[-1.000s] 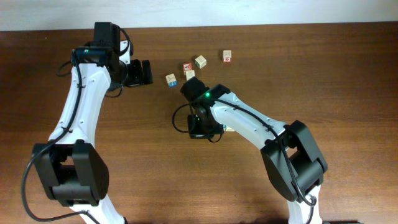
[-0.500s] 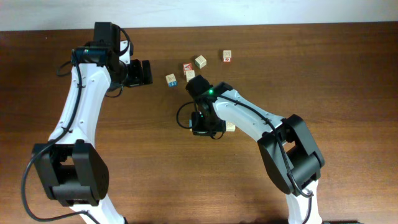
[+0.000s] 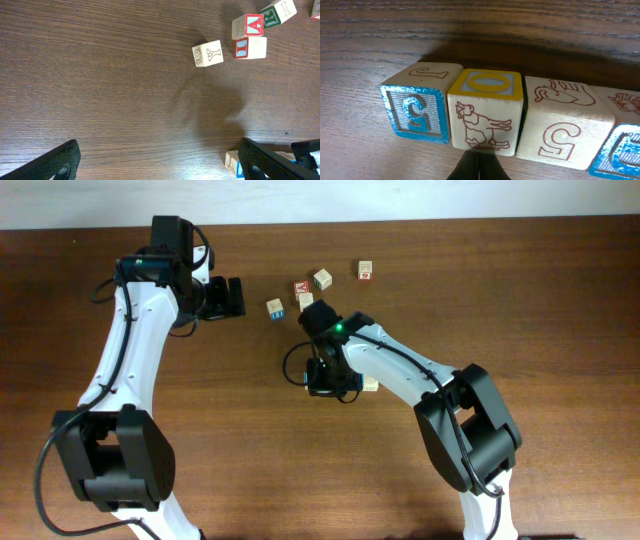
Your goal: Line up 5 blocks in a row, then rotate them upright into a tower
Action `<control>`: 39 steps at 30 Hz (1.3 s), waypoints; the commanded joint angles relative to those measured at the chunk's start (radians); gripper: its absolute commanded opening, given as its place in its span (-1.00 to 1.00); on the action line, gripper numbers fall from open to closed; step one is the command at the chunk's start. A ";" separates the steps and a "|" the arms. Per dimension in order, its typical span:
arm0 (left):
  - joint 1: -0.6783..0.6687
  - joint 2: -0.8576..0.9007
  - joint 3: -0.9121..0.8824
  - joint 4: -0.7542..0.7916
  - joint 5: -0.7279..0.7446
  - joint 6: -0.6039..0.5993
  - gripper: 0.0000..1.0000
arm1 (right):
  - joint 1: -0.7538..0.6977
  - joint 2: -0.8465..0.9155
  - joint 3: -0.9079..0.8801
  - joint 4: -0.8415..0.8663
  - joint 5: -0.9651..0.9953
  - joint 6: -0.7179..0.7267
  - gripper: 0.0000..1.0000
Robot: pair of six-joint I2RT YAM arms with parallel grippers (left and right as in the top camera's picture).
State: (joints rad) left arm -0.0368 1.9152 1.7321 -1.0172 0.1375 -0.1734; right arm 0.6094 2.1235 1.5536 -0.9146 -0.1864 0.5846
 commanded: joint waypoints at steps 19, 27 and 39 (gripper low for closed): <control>0.005 0.007 0.017 -0.002 -0.003 -0.005 0.99 | -0.003 -0.067 0.173 -0.006 0.161 -0.129 -0.92; 0.005 0.007 0.017 -0.002 -0.003 -0.005 0.99 | 0.005 0.009 0.172 0.085 0.084 -0.234 -0.92; 0.013 0.007 0.017 0.010 -0.026 -0.006 1.00 | 0.052 0.058 0.166 0.121 0.054 -0.233 -0.92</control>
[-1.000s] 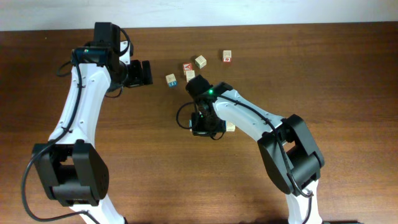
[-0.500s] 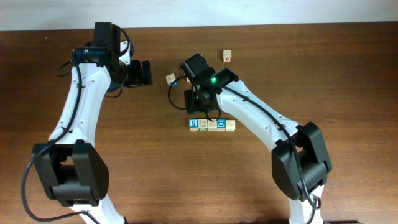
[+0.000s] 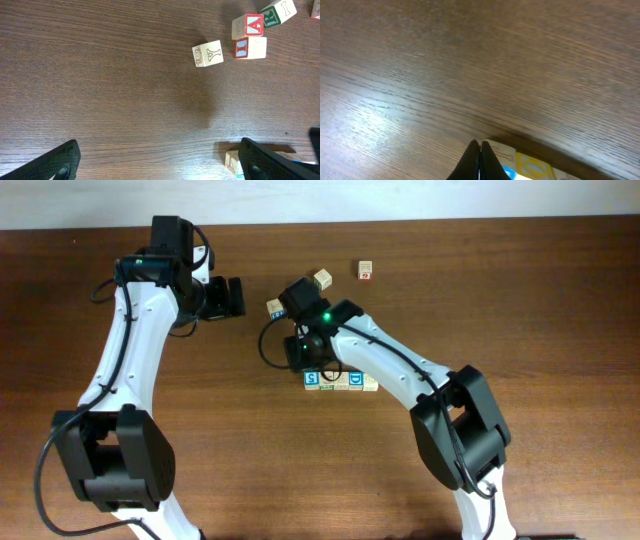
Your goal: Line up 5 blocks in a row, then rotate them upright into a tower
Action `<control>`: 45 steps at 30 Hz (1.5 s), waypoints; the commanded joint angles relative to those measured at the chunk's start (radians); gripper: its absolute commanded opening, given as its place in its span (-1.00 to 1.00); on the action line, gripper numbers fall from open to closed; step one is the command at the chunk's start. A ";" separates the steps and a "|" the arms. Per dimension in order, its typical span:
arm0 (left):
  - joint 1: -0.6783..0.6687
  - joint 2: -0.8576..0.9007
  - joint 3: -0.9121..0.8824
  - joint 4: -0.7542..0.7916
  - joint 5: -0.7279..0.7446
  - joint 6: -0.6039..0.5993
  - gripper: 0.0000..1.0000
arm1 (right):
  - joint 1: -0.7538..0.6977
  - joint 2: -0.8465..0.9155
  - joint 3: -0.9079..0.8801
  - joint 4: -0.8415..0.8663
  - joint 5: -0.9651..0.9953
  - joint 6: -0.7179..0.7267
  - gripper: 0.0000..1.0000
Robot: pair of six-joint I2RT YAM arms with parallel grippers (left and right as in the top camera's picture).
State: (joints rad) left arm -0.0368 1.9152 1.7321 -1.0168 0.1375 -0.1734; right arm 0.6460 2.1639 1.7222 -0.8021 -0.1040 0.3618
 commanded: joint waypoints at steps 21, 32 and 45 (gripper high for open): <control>0.123 0.007 0.017 0.008 -0.145 -0.111 0.99 | 0.030 0.053 -0.016 -0.009 -0.034 0.092 -0.92; 0.123 0.007 0.017 -0.016 -0.145 -0.111 0.99 | 0.030 0.053 -0.016 -0.039 0.017 0.158 -0.92; 0.123 0.007 0.017 -0.017 -0.145 -0.111 0.99 | 0.027 0.053 -0.004 -0.035 0.028 0.165 -0.92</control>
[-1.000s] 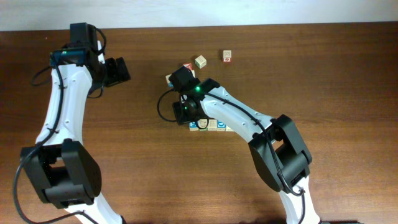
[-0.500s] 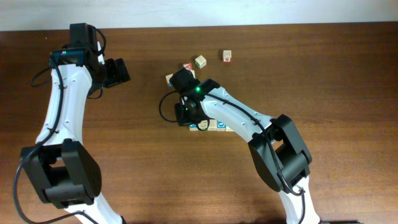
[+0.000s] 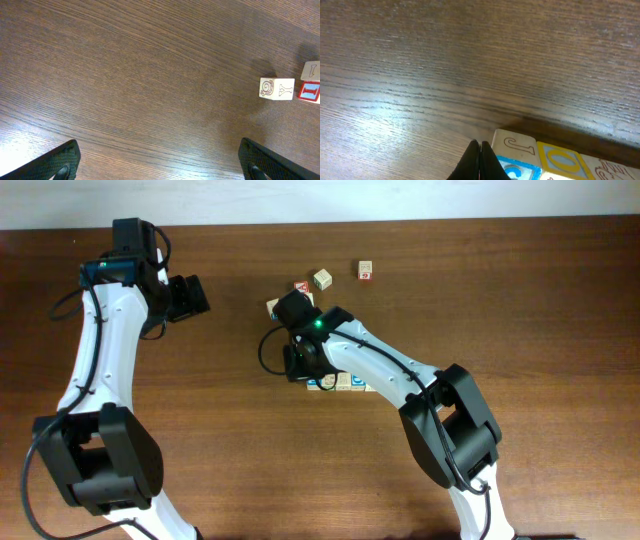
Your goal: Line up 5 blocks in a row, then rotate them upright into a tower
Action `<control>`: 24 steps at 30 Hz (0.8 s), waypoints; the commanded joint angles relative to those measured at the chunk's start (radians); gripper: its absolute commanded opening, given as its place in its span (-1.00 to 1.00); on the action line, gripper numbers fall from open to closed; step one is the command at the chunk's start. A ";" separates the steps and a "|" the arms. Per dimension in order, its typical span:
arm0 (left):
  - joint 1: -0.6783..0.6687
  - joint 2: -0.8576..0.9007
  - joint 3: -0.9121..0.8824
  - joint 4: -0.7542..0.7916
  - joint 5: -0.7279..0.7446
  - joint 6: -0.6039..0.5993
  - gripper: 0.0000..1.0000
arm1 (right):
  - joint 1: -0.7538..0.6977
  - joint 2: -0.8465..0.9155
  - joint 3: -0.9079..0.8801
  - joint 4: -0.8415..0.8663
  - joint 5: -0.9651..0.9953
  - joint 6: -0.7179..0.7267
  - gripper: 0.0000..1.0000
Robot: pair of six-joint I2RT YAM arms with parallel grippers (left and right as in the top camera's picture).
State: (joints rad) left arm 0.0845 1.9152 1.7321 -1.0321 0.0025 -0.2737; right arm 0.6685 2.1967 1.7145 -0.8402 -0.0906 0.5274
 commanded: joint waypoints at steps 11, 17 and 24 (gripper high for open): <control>0.002 0.007 0.017 -0.002 -0.010 -0.010 0.98 | -0.055 -0.055 0.266 -0.300 -0.015 -0.055 -0.92; 0.002 0.007 0.017 -0.002 -0.010 -0.010 0.99 | -0.035 -0.044 0.119 -0.421 -0.055 -0.012 -0.92; 0.002 0.007 0.017 -0.002 -0.010 -0.010 0.99 | -0.032 -0.044 -0.067 -0.329 -0.083 0.005 -0.91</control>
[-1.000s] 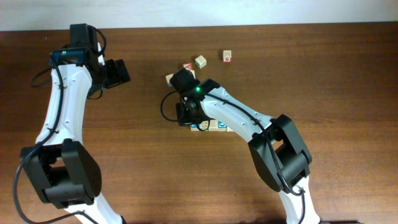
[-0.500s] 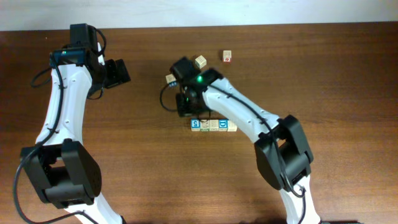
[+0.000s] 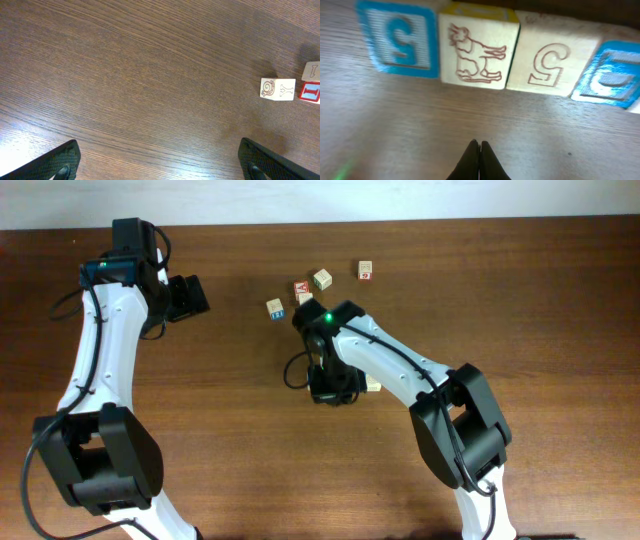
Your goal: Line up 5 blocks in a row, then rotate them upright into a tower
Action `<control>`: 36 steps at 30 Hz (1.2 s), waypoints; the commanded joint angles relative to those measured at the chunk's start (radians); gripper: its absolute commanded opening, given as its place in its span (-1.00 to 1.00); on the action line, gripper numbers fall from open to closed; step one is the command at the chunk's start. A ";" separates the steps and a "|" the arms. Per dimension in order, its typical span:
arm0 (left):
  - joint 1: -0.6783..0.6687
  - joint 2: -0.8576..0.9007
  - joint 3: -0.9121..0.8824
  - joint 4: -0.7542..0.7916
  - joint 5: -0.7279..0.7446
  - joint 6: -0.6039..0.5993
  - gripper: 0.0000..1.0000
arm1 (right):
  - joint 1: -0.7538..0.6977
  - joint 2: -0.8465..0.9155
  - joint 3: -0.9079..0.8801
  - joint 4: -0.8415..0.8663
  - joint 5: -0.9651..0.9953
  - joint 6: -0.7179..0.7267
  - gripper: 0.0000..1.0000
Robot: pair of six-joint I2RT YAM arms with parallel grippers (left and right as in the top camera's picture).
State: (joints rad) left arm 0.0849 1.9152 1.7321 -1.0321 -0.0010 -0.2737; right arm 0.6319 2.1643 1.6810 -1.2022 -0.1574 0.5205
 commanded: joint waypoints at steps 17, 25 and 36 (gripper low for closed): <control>0.001 0.007 0.017 -0.002 -0.006 -0.010 0.98 | -0.005 -0.012 -0.038 0.119 0.011 0.013 -0.92; 0.001 0.007 0.017 -0.002 -0.003 -0.010 0.99 | -0.026 -0.012 -0.038 0.152 0.008 0.016 -0.92; 0.000 0.007 0.017 -0.002 -0.003 -0.010 0.99 | -0.026 -0.011 -0.038 0.168 0.015 0.016 -0.92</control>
State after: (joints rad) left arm 0.0849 1.9152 1.7321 -1.0325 -0.0006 -0.2737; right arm 0.6090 2.1643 1.6459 -1.0401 -0.1589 0.5259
